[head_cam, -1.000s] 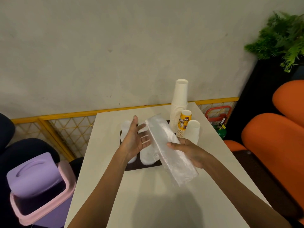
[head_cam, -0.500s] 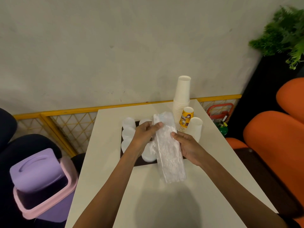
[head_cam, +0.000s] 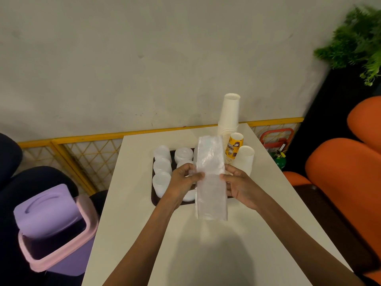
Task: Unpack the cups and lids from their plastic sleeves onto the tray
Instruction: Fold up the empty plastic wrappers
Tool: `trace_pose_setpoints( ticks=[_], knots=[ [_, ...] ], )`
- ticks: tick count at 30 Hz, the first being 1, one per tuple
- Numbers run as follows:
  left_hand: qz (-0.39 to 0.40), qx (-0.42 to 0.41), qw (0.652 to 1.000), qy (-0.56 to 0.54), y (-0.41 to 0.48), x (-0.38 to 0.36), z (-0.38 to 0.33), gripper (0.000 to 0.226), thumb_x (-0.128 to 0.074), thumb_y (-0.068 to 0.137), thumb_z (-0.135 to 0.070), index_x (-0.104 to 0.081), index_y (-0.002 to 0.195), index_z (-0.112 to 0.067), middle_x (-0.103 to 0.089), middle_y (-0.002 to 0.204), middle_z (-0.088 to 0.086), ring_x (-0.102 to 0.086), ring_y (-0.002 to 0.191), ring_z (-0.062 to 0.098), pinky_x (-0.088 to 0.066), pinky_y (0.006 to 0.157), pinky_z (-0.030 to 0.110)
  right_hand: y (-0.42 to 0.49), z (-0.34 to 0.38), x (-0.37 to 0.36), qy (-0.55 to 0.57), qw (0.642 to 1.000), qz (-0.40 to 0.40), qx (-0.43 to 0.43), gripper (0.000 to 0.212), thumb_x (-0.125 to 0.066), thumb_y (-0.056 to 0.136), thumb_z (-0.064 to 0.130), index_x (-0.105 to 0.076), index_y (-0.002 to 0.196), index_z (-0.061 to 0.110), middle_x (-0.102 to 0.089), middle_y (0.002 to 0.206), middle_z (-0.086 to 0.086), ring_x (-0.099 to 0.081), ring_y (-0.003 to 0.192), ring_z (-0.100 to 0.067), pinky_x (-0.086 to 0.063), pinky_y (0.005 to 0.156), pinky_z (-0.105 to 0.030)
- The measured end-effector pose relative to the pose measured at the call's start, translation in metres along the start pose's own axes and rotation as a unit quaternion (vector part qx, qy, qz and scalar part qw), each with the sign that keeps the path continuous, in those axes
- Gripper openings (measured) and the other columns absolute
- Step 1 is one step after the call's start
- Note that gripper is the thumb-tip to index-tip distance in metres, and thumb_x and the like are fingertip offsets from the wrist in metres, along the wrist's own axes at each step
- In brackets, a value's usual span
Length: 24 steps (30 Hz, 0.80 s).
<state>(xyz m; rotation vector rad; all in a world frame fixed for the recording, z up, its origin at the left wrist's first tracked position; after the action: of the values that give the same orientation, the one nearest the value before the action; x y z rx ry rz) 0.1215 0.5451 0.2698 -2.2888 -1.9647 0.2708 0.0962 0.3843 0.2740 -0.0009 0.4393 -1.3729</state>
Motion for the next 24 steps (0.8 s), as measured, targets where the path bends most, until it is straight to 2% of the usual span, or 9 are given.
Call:
trace_pose_setpoints(
  ticks=[2, 5, 8, 11, 13, 15, 18, 21, 24],
  knots=[
    [0.012, -0.005, 1.0, 0.004, 0.0, -0.002, -0.002, 0.016, -0.068, 0.083, -0.001, -0.061, 0.097, -0.003, -0.067, 0.103, 0.015, -0.065, 0.096, 0.028, -0.054, 0.087, 0.042, 0.0, 0.001, 0.0, -0.01, 1.0, -0.011, 0.009, 0.03, -0.045, 0.096, 0.001, -0.059, 0.115, 0.02, -0.071, 0.103, 0.0, -0.07, 0.092, -0.021, -0.058, 0.075, -0.035],
    [0.016, -0.027, 1.0, -0.002, 0.0, -0.004, -0.006, 0.019, -0.063, 0.085, 0.003, -0.065, 0.099, -0.011, -0.067, 0.107, 0.015, -0.064, 0.096, 0.027, -0.055, 0.085, 0.04, 0.002, 0.004, 0.0, -0.018, 0.999, -0.03, 0.022, 0.027, -0.048, 0.096, 0.002, -0.06, 0.115, 0.016, -0.071, 0.103, 0.0, -0.069, 0.094, -0.02, -0.057, 0.082, -0.038],
    [0.001, -0.053, 0.999, -0.003, -0.001, -0.003, -0.011, 0.023, -0.058, 0.087, 0.007, -0.068, 0.089, -0.014, -0.069, 0.093, 0.009, -0.062, 0.086, 0.021, -0.053, 0.083, 0.037, -0.001, 0.009, -0.001, -0.016, 0.999, -0.039, 0.027, 0.024, -0.047, 0.095, -0.001, -0.063, 0.103, 0.015, -0.07, 0.097, 0.0, -0.07, 0.086, -0.017, -0.057, 0.078, -0.035],
    [0.009, -0.098, 0.995, -0.003, -0.005, 0.001, -0.014, 0.048, -0.047, 0.086, 0.017, -0.071, 0.069, -0.02, -0.07, 0.079, -0.003, -0.062, 0.078, 0.015, -0.053, 0.077, 0.032, -0.006, 0.013, -0.003, 0.006, 0.999, -0.031, 0.03, 0.03, -0.042, 0.096, -0.004, -0.064, 0.098, 0.016, -0.072, 0.088, 0.001, -0.071, 0.079, -0.014, -0.059, 0.071, -0.031],
    [0.017, -0.126, 0.992, -0.001, -0.007, 0.003, -0.015, 0.058, -0.046, 0.087, 0.019, -0.073, 0.062, -0.026, -0.07, 0.079, -0.008, -0.064, 0.078, 0.012, -0.055, 0.075, 0.028, -0.008, 0.011, -0.006, 0.038, 0.999, -0.027, 0.022, 0.027, -0.042, 0.098, 0.003, -0.059, 0.109, 0.02, -0.074, 0.083, 0.006, -0.071, 0.079, -0.014, -0.058, 0.071, -0.032],
    [0.003, -0.157, 0.987, 0.02, -0.007, 0.005, -0.017, 0.062, -0.043, 0.086, 0.021, -0.073, 0.06, -0.028, -0.07, 0.077, -0.013, -0.064, 0.078, 0.005, -0.054, 0.077, 0.024, -0.009, 0.005, -0.008, 0.065, 0.998, -0.02, -0.011, 0.022, -0.042, 0.1, 0.019, -0.055, 0.117, 0.021, -0.075, 0.086, 0.002, -0.072, 0.082, -0.018, -0.058, 0.072, -0.037],
    [-0.032, -0.209, 0.975, 0.071, -0.007, 0.008, -0.018, 0.059, -0.038, 0.081, 0.026, -0.069, 0.066, -0.021, -0.069, 0.076, -0.019, -0.062, 0.079, 0.0, -0.051, 0.081, 0.02, -0.012, -0.005, -0.017, 0.061, 0.996, 0.012, -0.07, 0.03, -0.038, 0.099, 0.04, -0.058, 0.109, 0.021, -0.075, 0.092, -0.002, -0.071, 0.088, -0.021, -0.057, 0.075, -0.041],
    [-0.054, -0.276, 0.952, 0.119, -0.009, 0.012, -0.015, 0.063, -0.046, 0.075, 0.027, -0.071, 0.068, -0.03, -0.066, 0.083, -0.014, -0.059, 0.086, 0.002, -0.05, 0.086, 0.023, -0.014, -0.011, -0.025, 0.035, 0.997, 0.022, -0.068, 0.019, -0.046, 0.097, 0.03, -0.057, 0.11, 0.022, -0.071, 0.103, -0.004, -0.066, 0.102, -0.024, -0.052, 0.089, -0.047],
    [-0.074, -0.3, 0.939, 0.15, -0.02, 0.014, -0.015, 0.06, -0.046, 0.073, 0.024, -0.069, 0.078, -0.032, -0.062, 0.095, -0.007, -0.057, 0.095, -0.003, -0.045, 0.087, 0.013, -0.011, -0.018, -0.026, 0.01, 0.998, 0.005, -0.065, 0.034, -0.056, 0.092, 0.013, -0.055, 0.126, 0.01, -0.067, 0.114, -0.009, -0.064, 0.106, -0.026, -0.053, 0.089, -0.042]
  ],
)
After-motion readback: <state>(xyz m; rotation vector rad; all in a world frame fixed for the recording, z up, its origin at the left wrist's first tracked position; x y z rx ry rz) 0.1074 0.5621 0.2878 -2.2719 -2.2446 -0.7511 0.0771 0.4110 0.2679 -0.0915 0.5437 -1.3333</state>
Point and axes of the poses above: each hand's wrist, its own y-axis towards the middle knuckle, its own x-axis out of the back of the hand, z = x × y, the point moved 4 cm from there along y, towards the middle knuckle
